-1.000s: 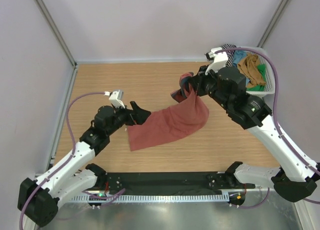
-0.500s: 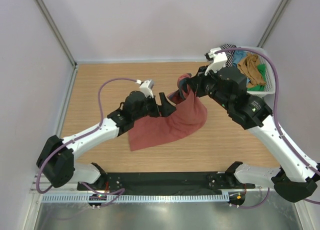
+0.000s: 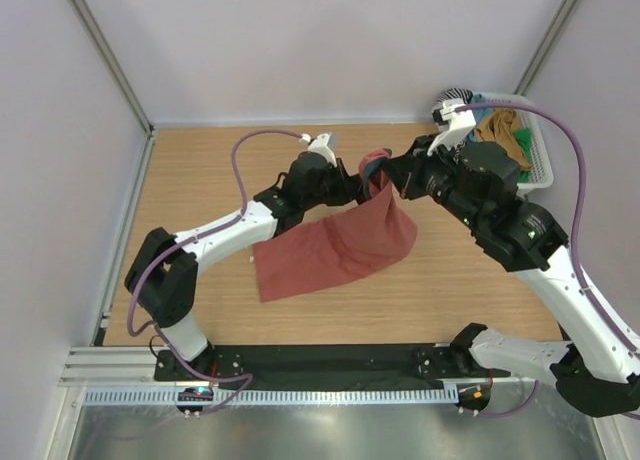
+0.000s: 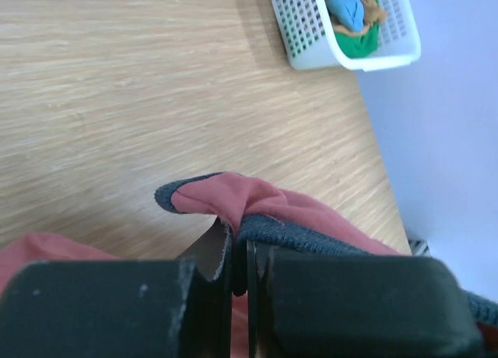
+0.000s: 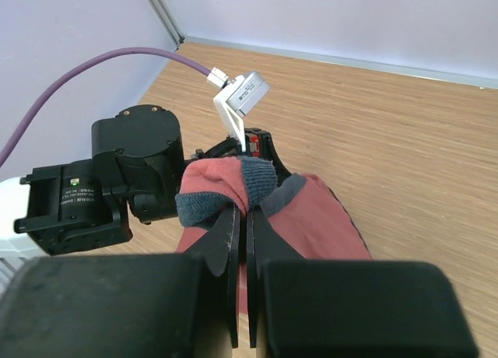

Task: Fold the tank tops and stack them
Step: Flatten the tank top out

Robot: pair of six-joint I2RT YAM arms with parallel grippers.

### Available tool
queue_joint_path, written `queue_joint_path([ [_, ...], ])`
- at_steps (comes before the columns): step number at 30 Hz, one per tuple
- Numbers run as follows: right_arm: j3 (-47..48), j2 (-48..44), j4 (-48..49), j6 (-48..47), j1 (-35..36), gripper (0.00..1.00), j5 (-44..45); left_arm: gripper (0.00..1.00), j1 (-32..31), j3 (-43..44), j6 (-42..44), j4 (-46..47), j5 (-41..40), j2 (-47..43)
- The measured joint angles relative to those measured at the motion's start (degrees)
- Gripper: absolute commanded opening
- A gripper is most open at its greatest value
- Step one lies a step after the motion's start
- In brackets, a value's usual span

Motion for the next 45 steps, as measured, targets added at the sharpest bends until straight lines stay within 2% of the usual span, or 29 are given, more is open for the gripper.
queue_joint_path([
  [5,-0.26,-0.87,-0.87,-0.02,0.00,0.01,2.56,0.00,-0.13,0.61,3.06,-4.07,-5.57,-3.93],
  [9,0.57,1.88,-0.87,-0.33,0.00,0.01,6.32,0.00,-0.13,7.80,7.87,-13.38,-13.51,-7.91],
  [11,4.81,5.77,-2.29,-0.46,-0.02,0.01,7.89,0.00,-0.11,14.75,10.97,-18.73,-17.94,-9.22],
  [15,20.20,16.13,-3.67,-0.37,-0.04,0.01,6.97,0.00,-0.11,32.09,16.57,-29.27,-24.92,-10.93],
  [18,29.38,18.56,-3.78,0.63,-0.04,0.01,2.89,0.00,-0.15,42.56,20.79,-34.95,-28.28,-15.06],
  [20,33.40,17.64,-2.64,2.25,-0.04,0.01,-2.03,0.00,-0.26,46.21,22.58,-36.89,-29.27,-19.52],
  [25,33.57,12.26,2.89,6.58,0.85,0.01,-15.08,0.00,-1.33,47.71,24.81,-40.06,-27.06,-33.07],
  [29,29.49,9.49,4.44,7.69,1.99,0.01,-17.25,0.00,-1.70,44.37,26.21,-40.33,-25.29,-37.77],
  [33,27.58,11.61,2.10,6.64,1.01,0.01,-10.08,0.00,-1.42,42.25,28.98,-39.56,-29.49,-31.93],
  [39,27.52,19.67,-1.53,4.39,-0.13,0.01,-2.49,0.00,-0.55,45.40,30.36,-41.64,-35.10,-17.64],
  [42,27.43,21.88,-2.51,3.96,-0.28,0.01,-2.60,0.00,-0.39,45.35,30.77,-44.11,-37.29,-16.68],
  [45,28.15,21.97,-2.27,3.80,-0.31,0.01,-6.54,0.00,-0.33,45.40,31.82,-43.87,-38.12,-20.46],
])
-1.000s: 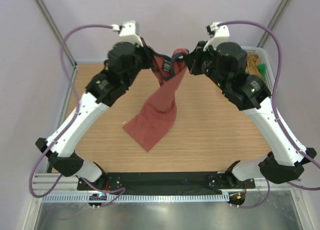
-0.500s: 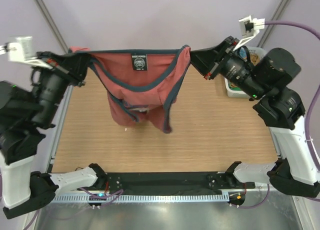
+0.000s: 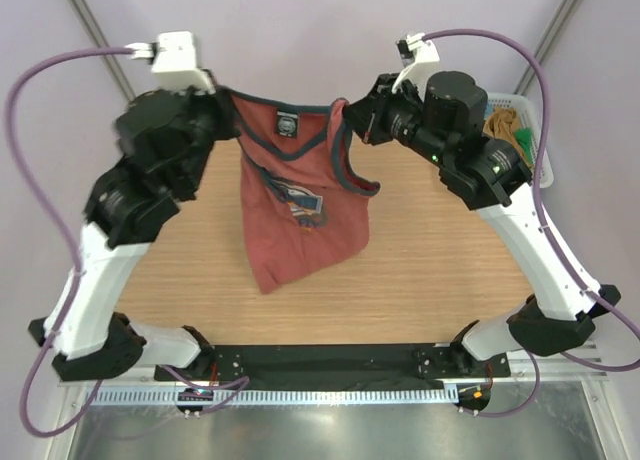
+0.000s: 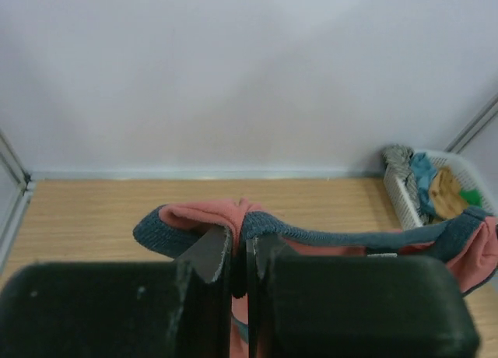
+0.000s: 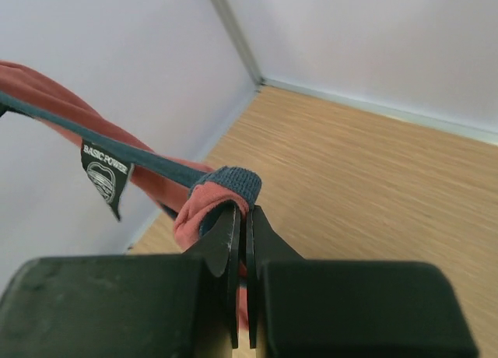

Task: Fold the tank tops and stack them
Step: Flatten the tank top out

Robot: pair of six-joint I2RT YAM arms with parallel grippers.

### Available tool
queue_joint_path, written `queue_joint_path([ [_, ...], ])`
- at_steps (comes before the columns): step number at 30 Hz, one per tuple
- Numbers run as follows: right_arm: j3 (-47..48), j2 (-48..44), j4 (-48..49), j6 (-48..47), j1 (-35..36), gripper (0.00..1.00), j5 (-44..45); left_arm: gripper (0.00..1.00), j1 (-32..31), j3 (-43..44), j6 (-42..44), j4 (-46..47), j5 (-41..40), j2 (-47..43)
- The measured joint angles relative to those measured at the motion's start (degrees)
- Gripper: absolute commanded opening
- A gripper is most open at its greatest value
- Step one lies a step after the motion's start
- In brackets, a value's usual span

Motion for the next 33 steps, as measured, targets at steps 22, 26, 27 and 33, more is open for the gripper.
queue_joint_path([
  [22,-5.09,-32.04,8.09,-5.66,0.42,0.01,-3.67,0.00,-1.60,-10.45,-18.05,20.15,33.92,-3.45],
  [26,4.90,-22.75,3.69,-8.98,0.37,0.01,2.75,0.00,-1.44,-7.21,-21.24,18.80,31.08,-0.55],
  [27,7.37,-19.15,3.06,-9.68,0.35,0.01,4.24,0.00,-1.33,-5.68,-21.73,17.68,28.92,-0.11],
  [33,13.53,4.33,4.96,-7.78,-6.62,0.01,-0.63,0.00,7.23,-7.91,-26.84,12.70,23.32,0.55],
])
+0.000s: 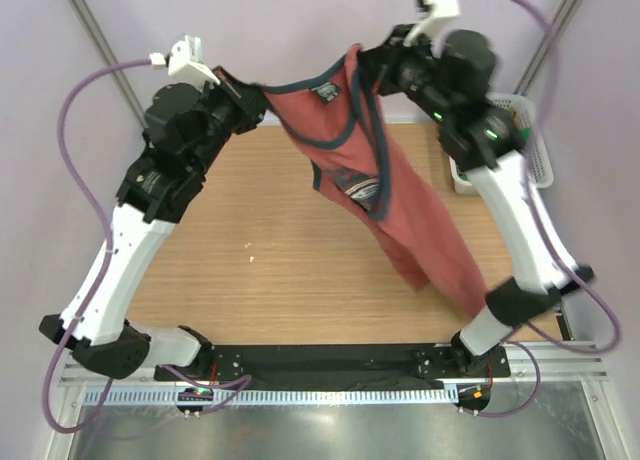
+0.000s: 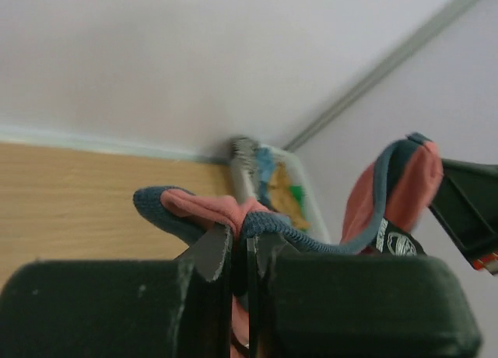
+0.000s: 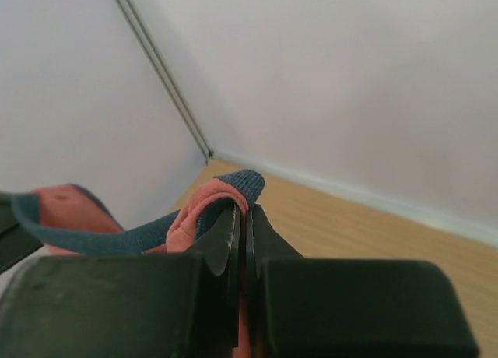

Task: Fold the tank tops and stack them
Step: Flatten the tank top out

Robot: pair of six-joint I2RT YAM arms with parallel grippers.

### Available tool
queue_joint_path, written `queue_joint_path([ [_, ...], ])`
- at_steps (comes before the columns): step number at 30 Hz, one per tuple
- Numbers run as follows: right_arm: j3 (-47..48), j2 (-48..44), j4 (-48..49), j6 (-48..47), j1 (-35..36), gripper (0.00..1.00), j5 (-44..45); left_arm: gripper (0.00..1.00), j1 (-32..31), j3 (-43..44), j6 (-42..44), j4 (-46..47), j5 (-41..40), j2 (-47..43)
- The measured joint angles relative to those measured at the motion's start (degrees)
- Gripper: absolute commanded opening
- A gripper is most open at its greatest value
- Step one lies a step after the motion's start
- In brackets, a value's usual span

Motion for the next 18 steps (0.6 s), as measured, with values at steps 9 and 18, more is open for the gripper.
queue_joint_path([
  [9,18.29,50.66,2.12,17.73,-9.14,1.00,-22.10,0.00,25.73,-46.97,-9.62,-0.57,7.37,-1.18],
  [18,-22.47,35.19,-2.51,12.15,-5.03,0.70,-16.79,0.00,41.57,-57.44,-14.27,1.11,8.50,-5.62],
])
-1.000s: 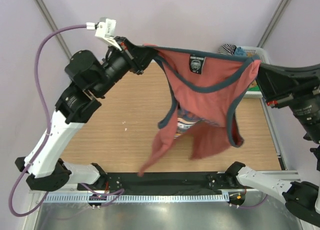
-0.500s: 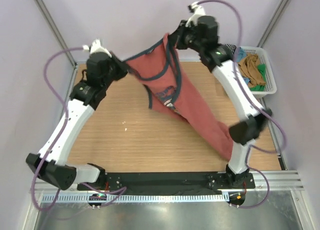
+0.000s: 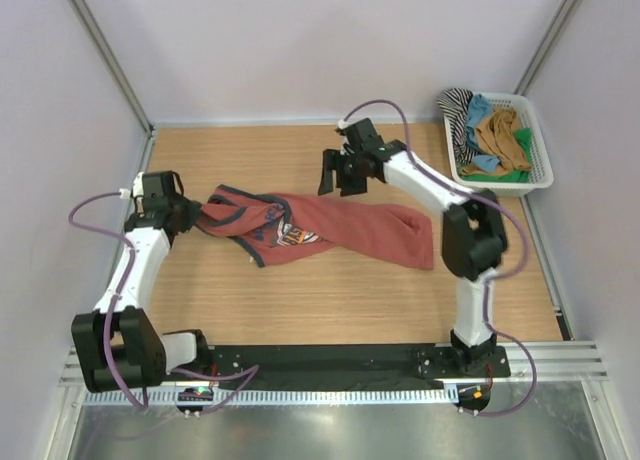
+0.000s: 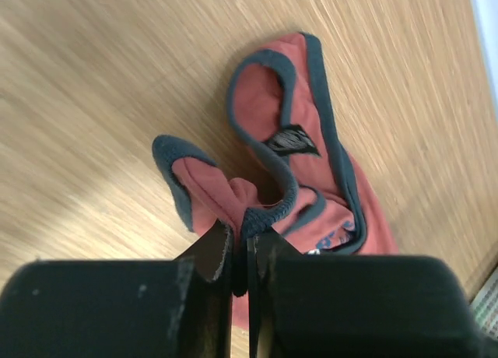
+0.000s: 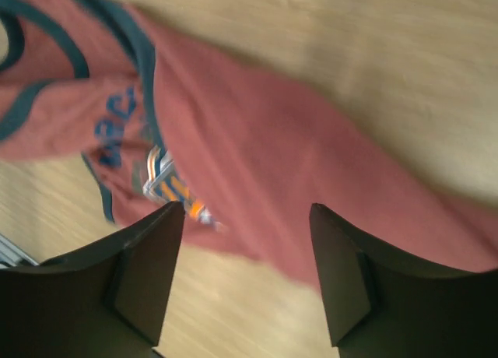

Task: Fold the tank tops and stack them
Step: Flatten the tank top out

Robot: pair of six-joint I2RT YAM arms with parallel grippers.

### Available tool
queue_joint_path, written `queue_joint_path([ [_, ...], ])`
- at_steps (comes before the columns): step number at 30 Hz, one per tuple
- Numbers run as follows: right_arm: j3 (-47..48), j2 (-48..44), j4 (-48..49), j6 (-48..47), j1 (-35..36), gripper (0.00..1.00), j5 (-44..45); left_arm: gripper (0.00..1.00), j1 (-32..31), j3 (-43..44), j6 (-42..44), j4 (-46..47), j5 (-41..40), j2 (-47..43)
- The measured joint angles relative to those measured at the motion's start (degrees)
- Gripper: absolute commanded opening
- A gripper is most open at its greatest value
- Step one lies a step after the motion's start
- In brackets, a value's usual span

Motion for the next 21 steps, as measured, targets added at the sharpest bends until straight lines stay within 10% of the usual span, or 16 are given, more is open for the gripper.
queue_joint_path([
  [3,-13.18,-17.29,-0.57,-2.51,1.31,0.69,5.51,0.05,1.53,-1.92,-1.44,0.13,-1.99,-3.23],
  [5,-19.78,-28.83,0.63,-3.54,1.20,0.69,9.35,0.29,4.61,-4.02,-2.47,-0.02,-3.19,-5.77],
  [6,-22.95,-34.56,1.33,-3.74,0.96,0.62,11.87,0.57,5.99,-4.85,-2.71,-0.09,-3.39,-6.67],
  [9,-31.36,-46.18,2.01,-3.43,0.24,0.59,19.74,0.81,9.16,-6.40,-2.73,-0.20,-2.93,-8.70],
  [21,-55.04,-52.15,-1.14,0.50,-4.07,0.53,30.80,0.87,5.22,-1.60,2.84,-2.73,3.65,-9.18],
])
